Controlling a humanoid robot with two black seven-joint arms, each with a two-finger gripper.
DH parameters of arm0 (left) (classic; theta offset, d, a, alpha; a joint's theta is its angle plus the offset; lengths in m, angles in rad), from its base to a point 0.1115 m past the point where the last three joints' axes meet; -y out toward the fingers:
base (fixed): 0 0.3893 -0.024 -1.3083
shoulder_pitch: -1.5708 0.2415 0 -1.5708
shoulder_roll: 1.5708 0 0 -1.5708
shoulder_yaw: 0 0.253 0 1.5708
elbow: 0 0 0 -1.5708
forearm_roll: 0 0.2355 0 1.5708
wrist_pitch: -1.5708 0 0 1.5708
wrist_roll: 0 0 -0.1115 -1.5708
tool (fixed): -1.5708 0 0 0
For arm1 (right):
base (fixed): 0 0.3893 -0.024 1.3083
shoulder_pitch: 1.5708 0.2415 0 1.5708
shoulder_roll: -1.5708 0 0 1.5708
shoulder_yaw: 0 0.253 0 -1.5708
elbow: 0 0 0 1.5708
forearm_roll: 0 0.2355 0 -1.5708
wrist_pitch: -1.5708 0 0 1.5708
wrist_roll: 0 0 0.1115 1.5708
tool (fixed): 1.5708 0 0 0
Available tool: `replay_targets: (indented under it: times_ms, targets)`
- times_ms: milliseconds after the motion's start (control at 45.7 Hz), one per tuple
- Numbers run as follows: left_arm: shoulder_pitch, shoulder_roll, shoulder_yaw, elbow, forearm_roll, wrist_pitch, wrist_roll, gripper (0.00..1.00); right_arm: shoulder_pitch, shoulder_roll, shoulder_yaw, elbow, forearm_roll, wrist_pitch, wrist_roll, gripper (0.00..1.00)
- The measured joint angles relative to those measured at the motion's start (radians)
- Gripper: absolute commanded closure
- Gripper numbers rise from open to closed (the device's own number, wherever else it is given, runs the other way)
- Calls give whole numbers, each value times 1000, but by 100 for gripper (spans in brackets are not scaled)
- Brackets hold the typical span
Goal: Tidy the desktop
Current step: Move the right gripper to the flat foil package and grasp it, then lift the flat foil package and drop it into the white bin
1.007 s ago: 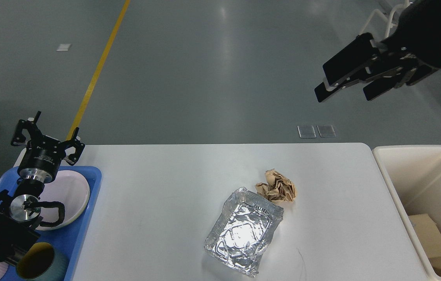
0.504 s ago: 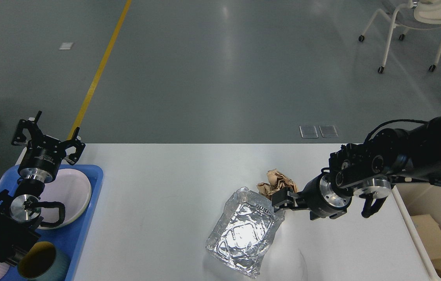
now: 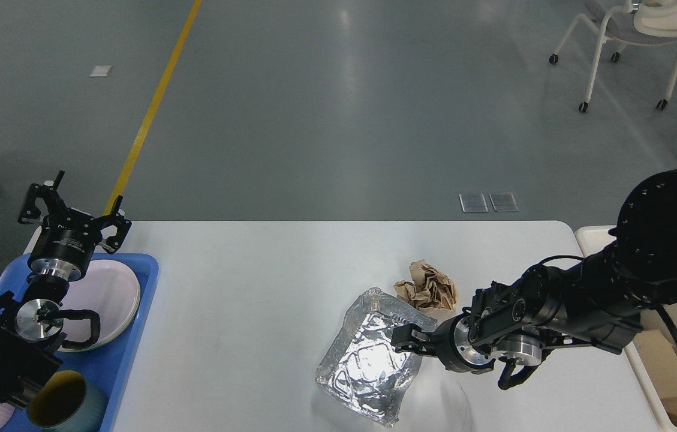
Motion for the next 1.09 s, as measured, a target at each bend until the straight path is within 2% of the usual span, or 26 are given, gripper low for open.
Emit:
replay_targets:
  times_ms: [22, 44, 88, 131, 175, 219, 241, 263, 285, 613, 810, 920, 985, 1051, 1095]
  targets:
    - [0, 0, 0, 0, 0, 0, 0, 0, -7, 4, 1, -6, 1, -4, -1, 5]
    - [0, 0, 0, 0, 0, 0, 0, 0, -16, 8, 2, -13, 1, -7, -3, 13]
    - [0, 0, 0, 0, 0, 0, 0, 0, -32, 12, 2, -26, 1, -12, -6, 36]
    - [0, 0, 0, 0, 0, 0, 0, 0, -46, 16, 2, -34, 0, -14, -9, 51]
    - [0, 0, 0, 0, 0, 0, 0, 0, -61, 20, 2, -45, -2, -16, -10, 58]
    - [0, 0, 0, 0, 0, 0, 0, 0, -72, 23, 2, -54, -4, -16, -11, 60]
    - [0, 0, 0, 0, 0, 0, 0, 0, -80, 24, 2, -64, -6, -17, -11, 72]
    - [0, 0, 0, 0, 0, 0, 0, 0, -84, 24, 2, -69, -7, -17, -11, 90]
    - [0, 0, 0, 0, 0, 0, 0, 0, -89, 24, 2, -74, -8, -17, -11, 100]
    - [0, 0, 0, 0, 0, 0, 0, 0, -122, 21, 3, -84, -15, -8, -7, 100]
    - [0, 0, 0, 0, 0, 0, 0, 0, -39, -66, -8, 9, -14, 4, -1, 100]
    - [0, 0, 0, 0, 0, 0, 0, 0, 109, -181, -34, 132, -22, 38, 0, 100]
    - [0, 0, 0, 0, 0, 0, 0, 0, 275, -283, -74, 230, -36, 90, 0, 100]
    - [0, 0, 0, 0, 0, -1, 0, 0, 465, -383, -115, 295, -57, 205, -2, 100]
    - [0, 0, 0, 0, 0, -1, 0, 0, 609, -448, -140, 316, -74, 324, -5, 100]
